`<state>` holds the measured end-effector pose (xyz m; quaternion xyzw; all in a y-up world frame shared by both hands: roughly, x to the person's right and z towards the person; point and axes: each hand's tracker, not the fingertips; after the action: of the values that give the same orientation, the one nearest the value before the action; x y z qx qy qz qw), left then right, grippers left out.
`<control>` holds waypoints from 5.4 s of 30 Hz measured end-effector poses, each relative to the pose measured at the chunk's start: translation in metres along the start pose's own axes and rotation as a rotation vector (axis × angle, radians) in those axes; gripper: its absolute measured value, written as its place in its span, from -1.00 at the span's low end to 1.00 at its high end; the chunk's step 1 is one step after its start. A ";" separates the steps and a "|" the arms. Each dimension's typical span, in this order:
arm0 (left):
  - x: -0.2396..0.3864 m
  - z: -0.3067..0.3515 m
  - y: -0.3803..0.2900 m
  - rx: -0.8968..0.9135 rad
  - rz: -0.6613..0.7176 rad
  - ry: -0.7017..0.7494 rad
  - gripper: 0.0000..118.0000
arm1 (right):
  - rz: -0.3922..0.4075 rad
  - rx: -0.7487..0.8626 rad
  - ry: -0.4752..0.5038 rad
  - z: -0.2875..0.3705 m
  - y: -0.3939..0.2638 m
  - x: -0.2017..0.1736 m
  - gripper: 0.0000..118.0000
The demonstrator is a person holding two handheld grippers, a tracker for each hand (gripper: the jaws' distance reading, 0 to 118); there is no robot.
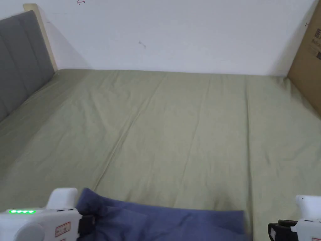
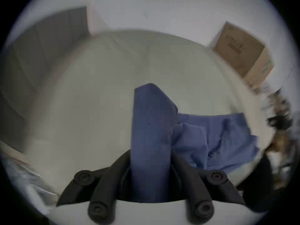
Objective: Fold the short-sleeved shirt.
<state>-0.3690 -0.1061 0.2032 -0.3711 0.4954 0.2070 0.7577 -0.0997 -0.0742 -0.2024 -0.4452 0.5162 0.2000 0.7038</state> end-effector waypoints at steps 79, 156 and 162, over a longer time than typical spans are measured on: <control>0.039 -0.085 -0.021 -0.203 0.328 -0.913 1.00 | -0.338 -0.223 0.647 -0.142 -0.050 -0.006 -1.00; 0.116 0.119 0.129 0.685 0.099 -0.204 -0.97 | 0.120 0.751 -0.091 0.073 0.093 -0.073 -1.00; 0.155 0.142 0.099 0.925 0.020 -0.029 -0.96 | 0.033 0.907 -0.116 0.072 0.082 -0.069 -0.99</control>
<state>-0.2860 0.0581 0.0603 0.0139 0.5286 -0.0233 0.8484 -0.1479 0.0413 -0.1697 -0.0716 0.5182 -0.0104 0.8522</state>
